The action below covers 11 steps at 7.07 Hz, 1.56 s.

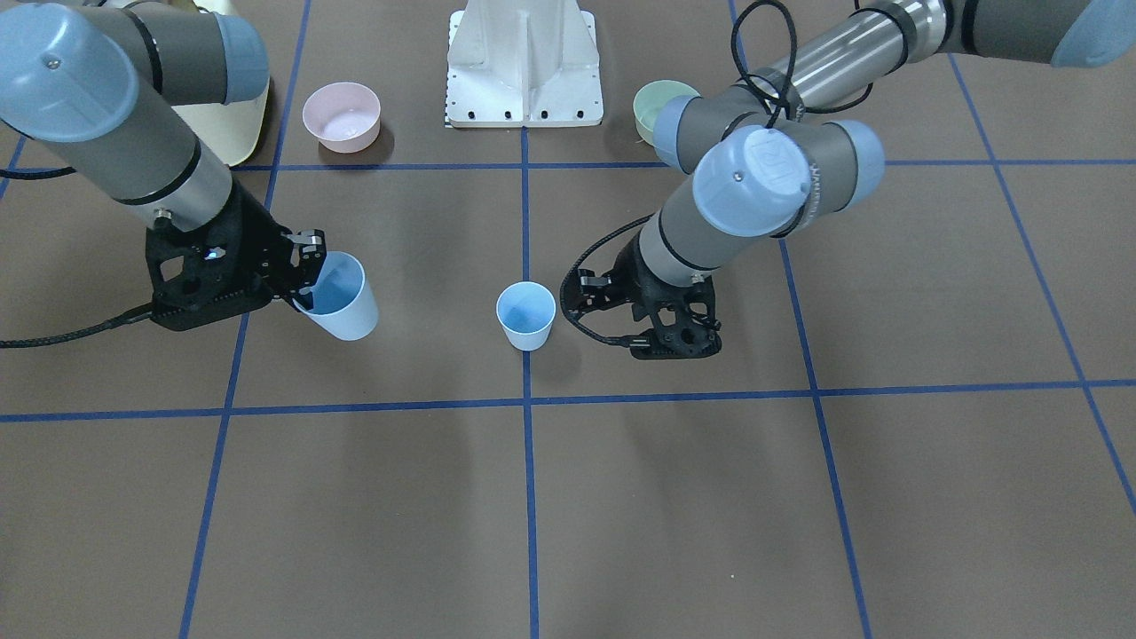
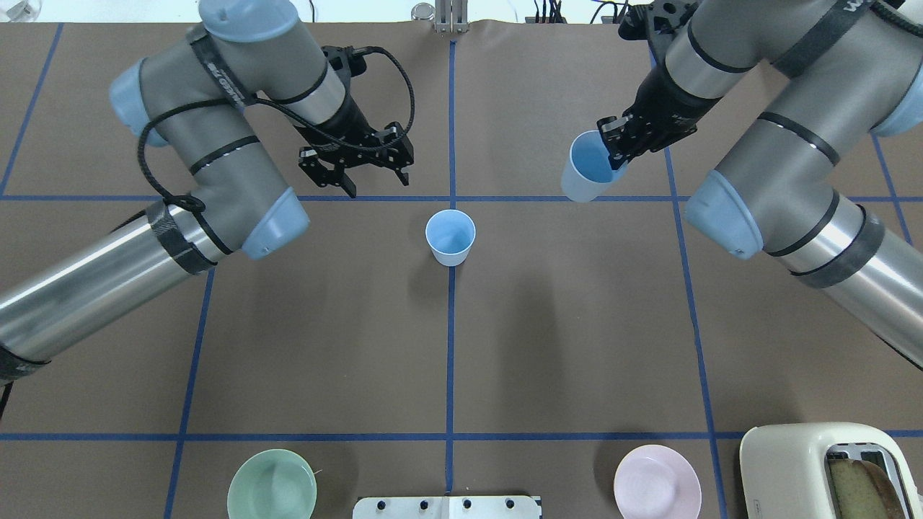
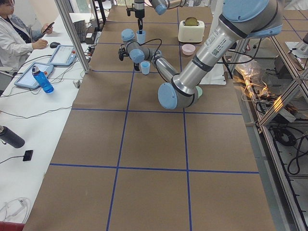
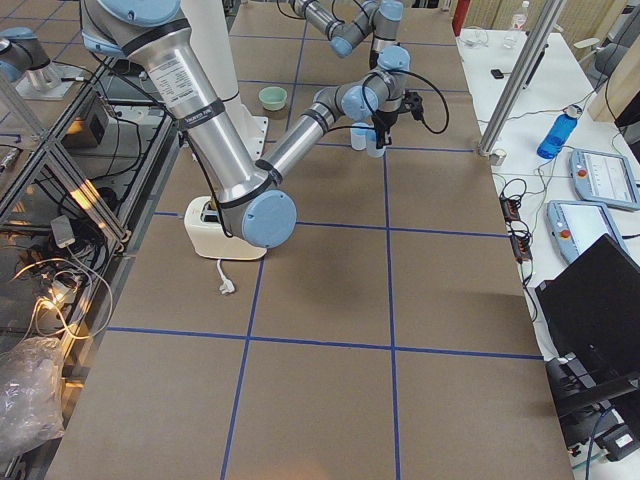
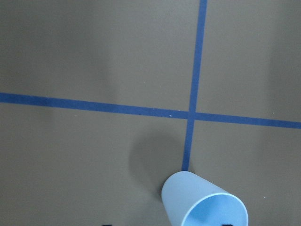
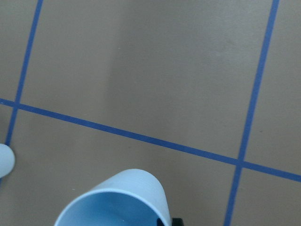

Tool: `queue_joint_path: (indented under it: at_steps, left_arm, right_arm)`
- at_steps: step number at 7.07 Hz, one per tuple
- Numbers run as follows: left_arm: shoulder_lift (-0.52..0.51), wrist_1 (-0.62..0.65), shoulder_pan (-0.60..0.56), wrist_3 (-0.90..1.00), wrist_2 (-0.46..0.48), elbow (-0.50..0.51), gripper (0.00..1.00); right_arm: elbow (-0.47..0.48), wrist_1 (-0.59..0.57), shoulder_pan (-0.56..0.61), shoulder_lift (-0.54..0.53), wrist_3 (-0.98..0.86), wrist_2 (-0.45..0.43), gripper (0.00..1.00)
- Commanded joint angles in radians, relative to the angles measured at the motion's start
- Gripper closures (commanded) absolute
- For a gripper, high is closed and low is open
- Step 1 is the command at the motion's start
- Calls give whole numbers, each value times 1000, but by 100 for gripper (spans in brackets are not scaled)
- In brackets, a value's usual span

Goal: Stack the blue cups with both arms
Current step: 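Lower the right gripper's blue cup into the center cup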

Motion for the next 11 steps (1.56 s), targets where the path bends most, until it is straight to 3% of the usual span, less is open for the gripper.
queue_joint_path:
  at_steps: [1,5,6,8,11]
  left_arm:
    - [110,4,-89,161,-26,-39,5]
    - [255,4,-186,491,-28,-37,3]
    - [273,3,-197,525,-28,-37,3]
    - [275,4,-197,530,-28,-34,3]
    - [275,6,-197,530,-28,-36,3]
  right_arm:
    - [-16,1,-79,55,77,-41,100]
    - [-151,11,-166,224,203,-90,100]
    - [-171,14,-175,232,200,-92,100]
    - [-249,150,-209,230,214,-129,100]
    - [-245,151,-210,229,216,-130,100]
